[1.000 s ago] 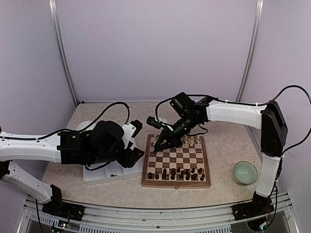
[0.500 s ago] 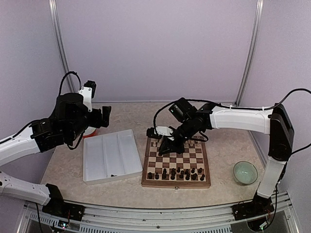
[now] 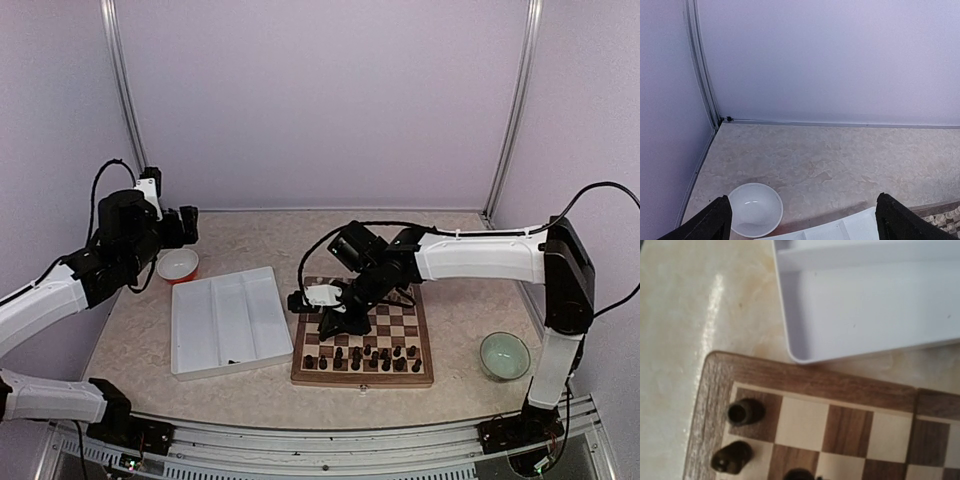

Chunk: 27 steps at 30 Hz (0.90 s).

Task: Set up the chess pieces on the board
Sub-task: Place the pawn at g7.

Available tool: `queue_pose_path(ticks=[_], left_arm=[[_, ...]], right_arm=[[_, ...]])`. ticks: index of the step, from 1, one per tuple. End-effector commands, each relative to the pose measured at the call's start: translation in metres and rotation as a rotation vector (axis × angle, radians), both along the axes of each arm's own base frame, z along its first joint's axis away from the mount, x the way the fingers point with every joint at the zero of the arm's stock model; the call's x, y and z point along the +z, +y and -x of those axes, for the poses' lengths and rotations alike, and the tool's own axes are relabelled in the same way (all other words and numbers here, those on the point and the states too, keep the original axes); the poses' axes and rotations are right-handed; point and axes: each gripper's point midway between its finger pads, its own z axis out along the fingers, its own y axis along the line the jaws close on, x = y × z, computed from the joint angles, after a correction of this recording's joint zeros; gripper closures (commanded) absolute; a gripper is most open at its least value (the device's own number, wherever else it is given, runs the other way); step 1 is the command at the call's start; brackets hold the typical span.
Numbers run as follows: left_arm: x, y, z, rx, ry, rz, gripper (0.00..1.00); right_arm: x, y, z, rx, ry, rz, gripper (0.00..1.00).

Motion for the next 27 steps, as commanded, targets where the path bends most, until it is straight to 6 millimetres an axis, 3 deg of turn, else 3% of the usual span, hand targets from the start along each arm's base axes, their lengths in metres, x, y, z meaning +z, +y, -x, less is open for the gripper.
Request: queue_pose_path(ticks=[1, 12, 16, 27], left_arm=[[-0.018, -0.009, -0.002, -0.060, 0.020, 0.036, 0.01], [-0.022, -0.016, 0.003, -0.165, 0.019, 0.144, 0.01], [-0.028, -0.031, 0.001, -0.237, 0.047, 0.146, 0.01], [-0.031, -0.031, 0.000, -0.241, 0.056, 0.139, 0.02]], right_arm=[[-0.015, 0.000, 0.005, 0.022, 0.020, 0.049, 0.97], [-0.033, 0.003, 0.017, 0.055, 0.078, 0.084, 0.97], [-0.038, 0.003, 0.016, 0.050, 0.081, 0.097, 0.97], [-0.047, 0.001, 0.013, 0.037, 0.071, 0.121, 0.93]])
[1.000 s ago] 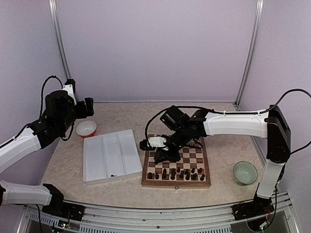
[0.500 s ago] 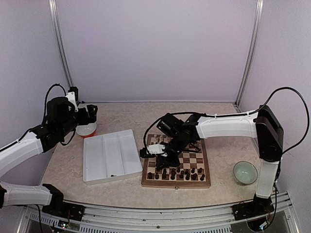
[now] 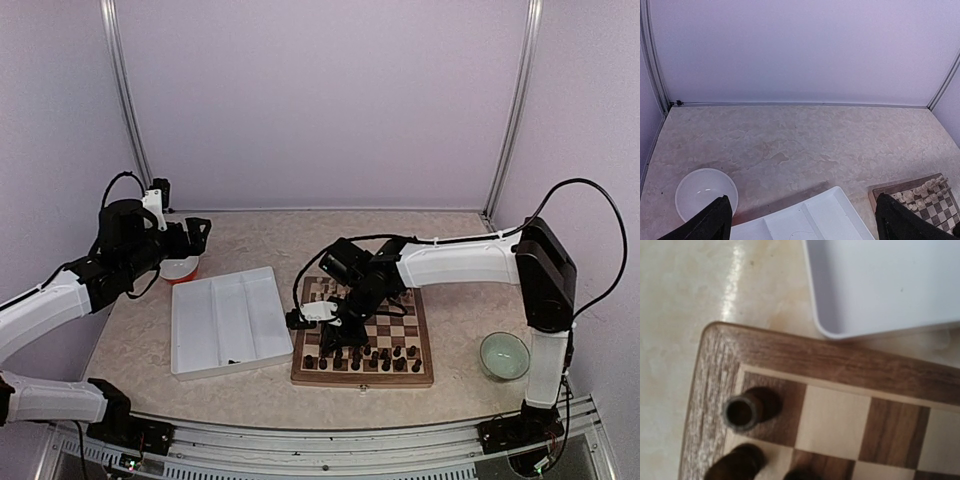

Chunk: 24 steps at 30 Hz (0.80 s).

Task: Set up the chess pieces on the board
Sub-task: Place the pawn at g7.

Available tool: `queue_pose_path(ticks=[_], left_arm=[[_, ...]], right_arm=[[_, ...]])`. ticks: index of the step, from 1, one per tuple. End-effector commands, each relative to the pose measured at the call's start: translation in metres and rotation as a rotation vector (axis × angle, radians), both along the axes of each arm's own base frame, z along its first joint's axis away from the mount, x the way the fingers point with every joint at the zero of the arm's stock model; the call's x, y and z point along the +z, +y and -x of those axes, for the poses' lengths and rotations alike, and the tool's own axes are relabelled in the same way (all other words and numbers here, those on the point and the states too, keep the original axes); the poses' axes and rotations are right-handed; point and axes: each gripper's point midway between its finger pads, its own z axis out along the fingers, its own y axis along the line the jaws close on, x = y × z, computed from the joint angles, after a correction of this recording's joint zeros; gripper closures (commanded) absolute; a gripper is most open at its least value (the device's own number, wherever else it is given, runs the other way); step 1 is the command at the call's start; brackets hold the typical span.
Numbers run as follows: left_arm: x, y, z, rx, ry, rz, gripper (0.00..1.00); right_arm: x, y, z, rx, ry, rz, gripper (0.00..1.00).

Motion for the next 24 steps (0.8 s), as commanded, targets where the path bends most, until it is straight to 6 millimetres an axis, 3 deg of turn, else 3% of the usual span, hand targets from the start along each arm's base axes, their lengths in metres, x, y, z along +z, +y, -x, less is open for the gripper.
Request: queue_pose_path(ticks=[1, 15, 20, 24], left_arm=[[0.004, -0.003, 0.000, -0.018, -0.016, 0.012, 0.02], [0.001, -0.007, -0.001, -0.040, -0.002, 0.007, 0.04], [0.000, -0.007, -0.002, -0.039, 0.004, 0.006, 0.05], [-0.003, -0.004, -0.001, 0.007, 0.034, 0.022, 0.15]], right_arm=[[-0.002, 0.003, 0.002, 0.011, -0.006, 0.010, 0.93], [0.001, 0.003, 0.000, 0.002, -0.016, 0.008, 0.79], [0.013, 0.006, 0.001, 0.002, -0.011, -0.014, 0.76], [0.031, 0.006, -0.002, -0.001, -0.034, -0.029, 0.75]])
